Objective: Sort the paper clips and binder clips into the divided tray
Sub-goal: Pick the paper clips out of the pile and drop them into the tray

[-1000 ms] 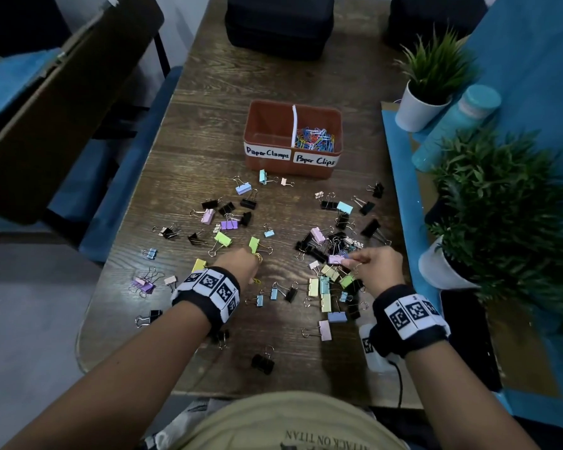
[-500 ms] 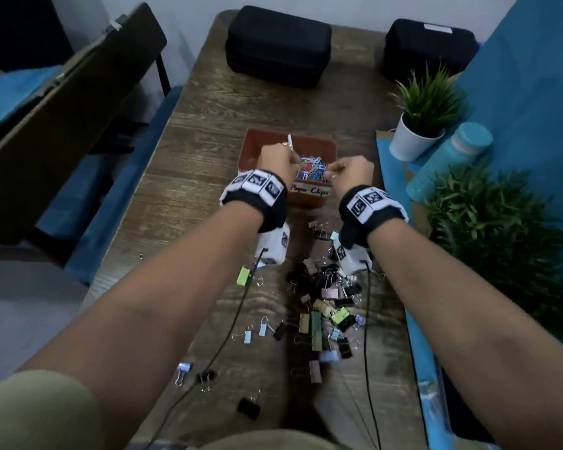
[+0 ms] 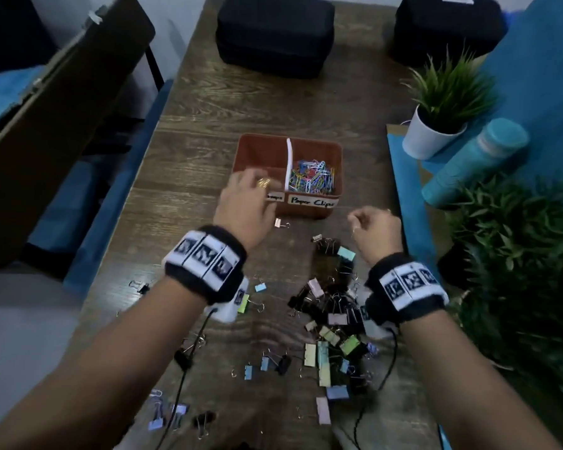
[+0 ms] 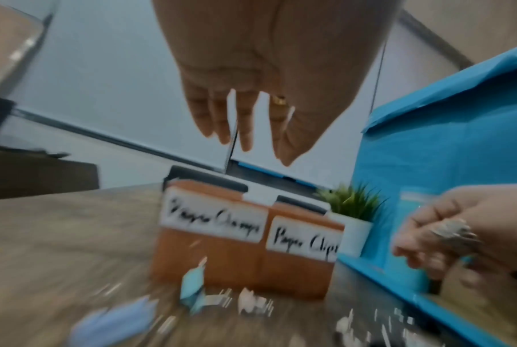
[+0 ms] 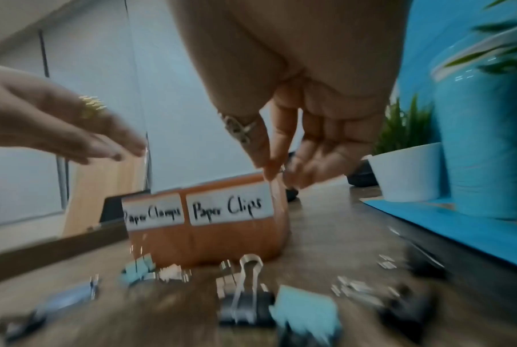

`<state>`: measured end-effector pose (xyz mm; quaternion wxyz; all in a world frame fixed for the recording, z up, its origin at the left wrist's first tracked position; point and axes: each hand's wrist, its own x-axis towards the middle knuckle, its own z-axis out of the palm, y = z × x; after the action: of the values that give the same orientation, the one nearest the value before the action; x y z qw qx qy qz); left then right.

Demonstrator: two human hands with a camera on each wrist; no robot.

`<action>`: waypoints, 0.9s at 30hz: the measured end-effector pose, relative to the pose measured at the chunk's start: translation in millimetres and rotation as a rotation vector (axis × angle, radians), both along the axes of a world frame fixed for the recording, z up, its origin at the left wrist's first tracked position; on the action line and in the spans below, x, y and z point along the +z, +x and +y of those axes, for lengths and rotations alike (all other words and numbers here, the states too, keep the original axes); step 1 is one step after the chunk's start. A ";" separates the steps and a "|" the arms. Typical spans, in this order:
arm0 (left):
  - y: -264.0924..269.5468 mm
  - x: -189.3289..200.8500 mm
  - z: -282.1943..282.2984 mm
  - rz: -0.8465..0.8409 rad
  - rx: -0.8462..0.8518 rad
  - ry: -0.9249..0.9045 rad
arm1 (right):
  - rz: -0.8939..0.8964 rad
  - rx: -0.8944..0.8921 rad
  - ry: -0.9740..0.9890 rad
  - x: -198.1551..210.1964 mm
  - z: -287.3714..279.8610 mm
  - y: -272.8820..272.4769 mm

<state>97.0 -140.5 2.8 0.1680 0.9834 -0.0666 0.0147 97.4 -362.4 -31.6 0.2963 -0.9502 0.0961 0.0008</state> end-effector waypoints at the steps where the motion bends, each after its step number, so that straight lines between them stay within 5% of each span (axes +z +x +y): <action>1: -15.5 -9.8 11.4 0.054 0.103 0.078 | 0.084 -0.027 -0.064 -10.3 -5.2 -9.1; 4: -46.2 -42.4 43.5 0.411 0.359 0.208 | 0.381 -0.104 -0.180 -30.9 -11.2 -24.5; 7: -58.3 -70.8 58.4 0.673 0.323 0.198 | 0.555 0.025 -0.123 -36.5 -2.6 -26.2; 10: -63.0 -82.8 51.5 0.764 0.231 0.163 | 0.617 0.127 -0.118 -45.5 13.4 -24.0; 19: -80.1 -82.5 18.9 0.524 0.234 0.226 | 0.419 0.177 -0.260 -44.1 47.5 -41.1; 27: -66.1 -85.9 24.1 0.576 0.217 0.040 | 0.399 0.244 -0.119 -37.9 40.6 -40.6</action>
<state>30.9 -116.4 -83.1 0.1583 0.9516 0.0888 -0.2481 56.7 -321.8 -69.5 0.2128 -0.9516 0.0370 0.2186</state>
